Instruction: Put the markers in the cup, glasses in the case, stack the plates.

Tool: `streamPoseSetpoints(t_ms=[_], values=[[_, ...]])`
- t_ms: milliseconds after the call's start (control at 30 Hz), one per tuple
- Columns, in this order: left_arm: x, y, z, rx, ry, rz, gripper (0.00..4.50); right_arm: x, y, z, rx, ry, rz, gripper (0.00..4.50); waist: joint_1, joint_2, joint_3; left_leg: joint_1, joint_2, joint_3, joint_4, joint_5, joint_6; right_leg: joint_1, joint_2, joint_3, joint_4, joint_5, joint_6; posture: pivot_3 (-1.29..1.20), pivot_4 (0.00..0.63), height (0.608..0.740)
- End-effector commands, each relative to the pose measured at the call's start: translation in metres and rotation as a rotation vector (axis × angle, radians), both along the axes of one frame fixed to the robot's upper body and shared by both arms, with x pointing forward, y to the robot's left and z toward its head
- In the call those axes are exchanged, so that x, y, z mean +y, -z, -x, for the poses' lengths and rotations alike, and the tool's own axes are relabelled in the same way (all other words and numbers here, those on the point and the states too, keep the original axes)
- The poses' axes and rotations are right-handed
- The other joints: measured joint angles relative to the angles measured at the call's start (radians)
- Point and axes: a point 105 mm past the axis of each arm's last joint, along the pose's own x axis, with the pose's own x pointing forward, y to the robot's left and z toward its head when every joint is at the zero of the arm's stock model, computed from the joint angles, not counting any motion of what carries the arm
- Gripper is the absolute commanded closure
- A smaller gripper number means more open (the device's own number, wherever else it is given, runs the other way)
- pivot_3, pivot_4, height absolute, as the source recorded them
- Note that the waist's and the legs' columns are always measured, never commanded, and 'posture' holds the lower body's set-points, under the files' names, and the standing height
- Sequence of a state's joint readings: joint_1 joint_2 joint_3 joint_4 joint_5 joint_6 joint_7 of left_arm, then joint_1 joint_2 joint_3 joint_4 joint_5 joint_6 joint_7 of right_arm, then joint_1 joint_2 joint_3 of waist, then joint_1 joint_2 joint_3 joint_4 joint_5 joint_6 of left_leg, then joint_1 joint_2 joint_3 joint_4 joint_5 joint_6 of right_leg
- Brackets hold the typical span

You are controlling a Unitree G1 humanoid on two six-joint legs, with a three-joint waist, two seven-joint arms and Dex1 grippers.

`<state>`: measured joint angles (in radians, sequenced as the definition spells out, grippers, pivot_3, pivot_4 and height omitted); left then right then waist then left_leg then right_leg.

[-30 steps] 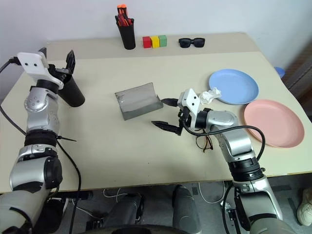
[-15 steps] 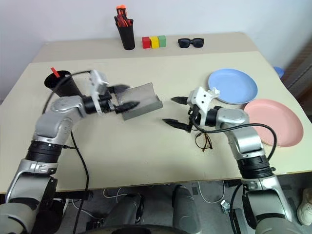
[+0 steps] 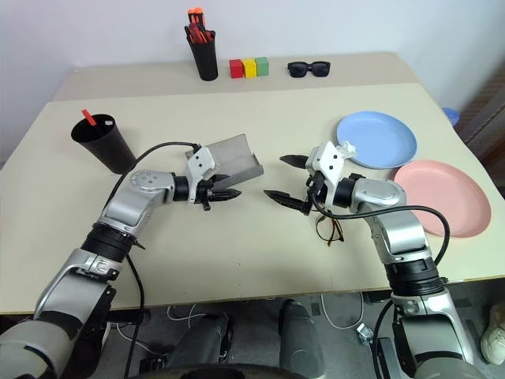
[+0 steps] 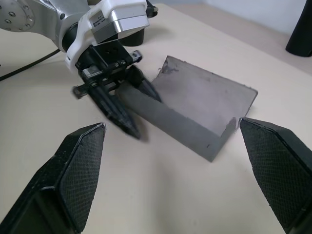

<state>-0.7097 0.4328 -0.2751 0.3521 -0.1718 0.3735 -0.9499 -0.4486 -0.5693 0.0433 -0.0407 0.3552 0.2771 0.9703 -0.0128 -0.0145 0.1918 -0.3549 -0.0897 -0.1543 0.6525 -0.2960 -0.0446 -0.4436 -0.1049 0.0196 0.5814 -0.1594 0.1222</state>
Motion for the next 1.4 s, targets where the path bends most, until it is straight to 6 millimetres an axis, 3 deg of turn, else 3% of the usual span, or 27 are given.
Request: streamPoseSetpoints(t_ms=[33, 200, 367, 533, 700, 833, 933, 1067, 1167, 1267, 1400], values=[[0.001, -0.009, 0.001, 0.004, 0.023, 0.008, 4.4, 0.003, -0.016, 0.002, -0.071, -0.01, -0.013, 0.0, 0.0, 0.0, 0.0, 0.0, 0.0, 0.0, 0.0, 0.0, 0.0, 0.0, 0.0, 0.0, 0.0, 0.0, 0.0, 0.0, 0.15, 0.74], [0.01, -0.023, 0.012, 0.018, 0.128, 0.009, 4.46, 0.006, -0.018, 0.0, -0.078, -0.017, -0.016, 0.0, -0.002, 0.001, 0.0, 0.0, 0.0, 0.001, 0.0, 0.0, 0.0, 0.0, 0.0, 0.0, 0.0, 0.0, 0.0, 0.0, 0.15, 0.74], [0.034, -0.027, 0.028, 0.03, 0.285, -0.076, 4.46, 0.007, -0.018, -0.002, -0.082, -0.023, -0.013, 0.0, -0.004, 0.001, 0.0, 0.0, 0.001, 0.001, -0.001, 0.0, 0.0, -0.001, 0.0, 0.001, 0.0, 0.0, 0.0, 0.0, 0.15, 0.74], [0.042, -0.028, 0.039, 0.023, 0.415, -0.106, 4.46, 0.009, -0.019, -0.001, -0.083, -0.031, -0.014, 0.0, 0.002, 0.001, 0.0, -0.001, 0.0, 0.001, 0.001, 0.0, 0.001, 0.0, 0.0, 0.001, 0.0, 0.0, 0.0, 0.0, 0.15, 0.74], [0.048, -0.016, 0.037, 0.018, 0.438, -0.186, 4.46, 0.008, -0.019, -0.001, -0.082, -0.031, -0.011, 0.0, -0.001, 0.001, 0.0, 0.0, 0.001, 0.001, 0.001, -0.001, 0.001, 0.0, 0.0, 0.001, 0.0, 0.0, 0.0, 0.0, 0.15, 0.74], [0.042, -0.012, 0.03, -0.013, 0.42, -0.163, 4.46, 0.006, -0.019, -0.001, -0.081, -0.027, -0.007, 0.0, -0.001, 0.001, 0.0, 0.0, 0.001, 0.002, 0.001, -0.001, 0.001, 0.0, 0.0, 0.001, 0.0, 0.0, 0.0, 0.0, 0.15, 0.74], [0.037, -0.012, 0.021, -0.026, 0.36, -0.146, 3.65, 0.006, -0.019, 0.0, -0.079, -0.027, 0.0, 0.0, 0.001, 0.001, 0.0, -0.001, 0.001, 0.002, 0.001, -0.001, 0.001, 0.0, 0.0, 0.001, 0.0, 0.0, 0.0, 0.0, 0.15, 0.74], [0.033, -0.017, 0.019, -0.034, 0.328, -0.099, 1.65, 0.003, -0.018, 0.0, -0.073, -0.023, 0.007, 0.0, 0.0, 0.001, 0.0, -0.001, 0.001, 0.002, 0.001, -0.001, 0.002, 0.0, 0.0, 0.001, 0.0, 0.0, 0.0, 0.0, 0.15, 0.74], [0.034, -0.033, 0.02, -0.046, 0.3, -0.023, 0.09, 0.0, -0.016, 0.001, -0.03, -0.02, 0.011, 0.0, -0.001, 0.001, 0.0, -0.001, 0.001, 0.002, 0.001, -0.001, 0.002, 0.0, 0.0, 0.001, 0.0, 0.0, 0.0, 0.0, 0.15, 0.74], [0.044, -0.054, 0.025, -0.073, 0.263, 0.056, 0.04, -0.013, -0.014, 0.002, 0.062, 0.03, 0.013, 0.0, -0.003, 0.001, 0.0, -0.001, 0.001, 0.002, 0.001, -0.001, 0.002, -0.001, 0.0, 0.001, 0.0, 0.0, 0.0, 0.0, 0.15, 0.74], [0.063, -0.069, 0.038, -0.102, 0.213, 0.119, 0.04, -0.034, -0.015, 0.003, 0.12, 0.158, 0.058, 0.0, -0.004, 0.001, 0.0, 0.0, 0.001, 0.002, 0.001, -0.002, 0.003, -0.001, 0.0, 0.001, 0.0, 0.0, 0.0, 0.0, 0.15, 0.74]])
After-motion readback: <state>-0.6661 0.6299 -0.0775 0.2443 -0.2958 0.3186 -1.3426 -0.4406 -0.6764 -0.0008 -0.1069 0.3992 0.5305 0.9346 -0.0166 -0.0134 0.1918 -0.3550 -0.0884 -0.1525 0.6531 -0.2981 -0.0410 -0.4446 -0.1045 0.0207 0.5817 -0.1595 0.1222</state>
